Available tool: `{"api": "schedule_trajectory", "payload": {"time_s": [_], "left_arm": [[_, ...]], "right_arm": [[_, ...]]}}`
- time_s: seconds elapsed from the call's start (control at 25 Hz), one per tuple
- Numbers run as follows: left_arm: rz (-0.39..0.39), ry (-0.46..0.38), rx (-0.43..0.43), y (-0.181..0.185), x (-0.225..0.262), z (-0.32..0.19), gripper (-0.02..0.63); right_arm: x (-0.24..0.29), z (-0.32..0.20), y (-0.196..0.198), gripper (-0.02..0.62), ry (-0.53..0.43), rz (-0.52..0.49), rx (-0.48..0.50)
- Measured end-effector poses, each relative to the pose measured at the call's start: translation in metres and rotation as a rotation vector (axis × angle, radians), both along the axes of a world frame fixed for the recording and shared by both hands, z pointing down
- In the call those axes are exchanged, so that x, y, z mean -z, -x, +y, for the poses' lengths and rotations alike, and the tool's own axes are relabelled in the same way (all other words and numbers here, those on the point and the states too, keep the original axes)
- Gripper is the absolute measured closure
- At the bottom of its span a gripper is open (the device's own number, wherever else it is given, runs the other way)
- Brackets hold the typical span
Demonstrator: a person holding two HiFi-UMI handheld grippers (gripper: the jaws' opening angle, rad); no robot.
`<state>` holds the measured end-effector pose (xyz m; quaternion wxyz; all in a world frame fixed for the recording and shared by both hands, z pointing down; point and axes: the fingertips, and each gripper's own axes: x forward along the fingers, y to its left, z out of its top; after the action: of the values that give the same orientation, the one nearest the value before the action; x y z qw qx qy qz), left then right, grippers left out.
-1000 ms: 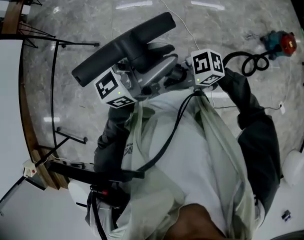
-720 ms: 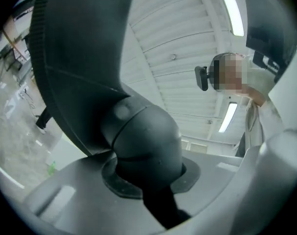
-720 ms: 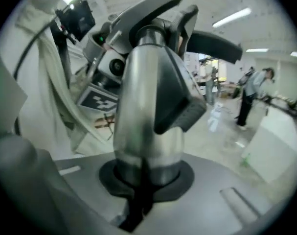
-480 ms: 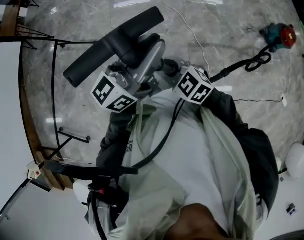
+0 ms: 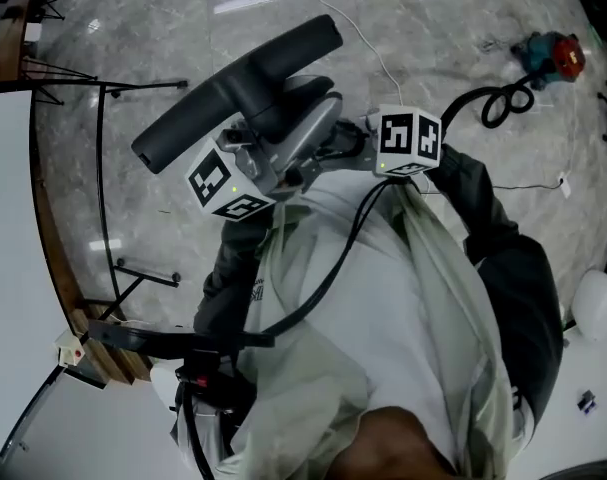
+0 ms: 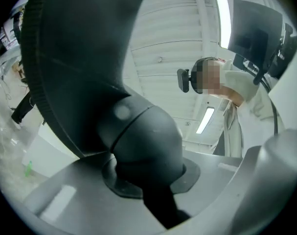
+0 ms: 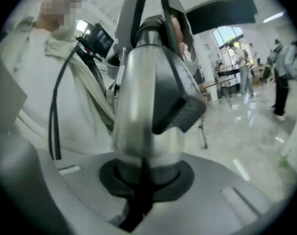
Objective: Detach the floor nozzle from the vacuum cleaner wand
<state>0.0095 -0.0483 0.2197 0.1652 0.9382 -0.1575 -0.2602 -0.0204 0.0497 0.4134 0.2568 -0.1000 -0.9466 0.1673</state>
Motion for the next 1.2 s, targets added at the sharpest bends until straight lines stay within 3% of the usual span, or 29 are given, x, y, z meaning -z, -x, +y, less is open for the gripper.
{"api": "schedule_trajectory", "payload": {"time_s": [0.2,0.32,0.44,0.52,0.6,0.68,0.72,0.84,1.08,1.2], "left_arm": [[-0.092,0.079,0.157,0.012,-0.009,-0.019,0.537],[-0.115,0.054,0.153,0.007,-0.007,-0.022,0.537],[-0.096,-0.041,0.057,0.002,0.004,-0.009,0.535],[-0.055,-0.124,-0.071,0.001,0.013,0.014,0.534],[-0.009,-0.184,-0.211,0.000,0.018,0.036,0.535],[0.020,-0.192,-0.254,-0.004,0.020,0.037,0.534],[0.027,-0.178,-0.242,-0.006,0.019,0.032,0.535],[0.008,-0.111,-0.161,-0.005,0.013,0.014,0.535],[-0.096,0.010,0.092,0.009,-0.004,-0.020,0.537],[-0.089,0.030,0.135,0.017,-0.007,-0.028,0.536]], "right_arm": [[-0.012,-0.052,0.007,0.558,-0.332,0.150,-0.477],[-0.012,-0.070,0.000,0.558,-0.433,0.189,-0.629],[-0.008,-0.061,0.005,0.558,-0.409,0.135,-0.536],[-0.002,-0.033,0.013,0.557,-0.304,0.052,-0.352],[0.009,0.000,0.013,0.557,-0.147,-0.031,-0.107],[0.015,0.016,0.006,0.557,-0.026,-0.069,0.062],[0.014,0.015,0.003,0.557,0.005,-0.071,0.082],[0.005,-0.002,0.008,0.558,-0.030,-0.043,-0.059],[-0.012,-0.066,0.010,0.558,-0.383,0.134,-0.556],[-0.016,-0.079,0.005,0.558,-0.452,0.202,-0.629]]}}
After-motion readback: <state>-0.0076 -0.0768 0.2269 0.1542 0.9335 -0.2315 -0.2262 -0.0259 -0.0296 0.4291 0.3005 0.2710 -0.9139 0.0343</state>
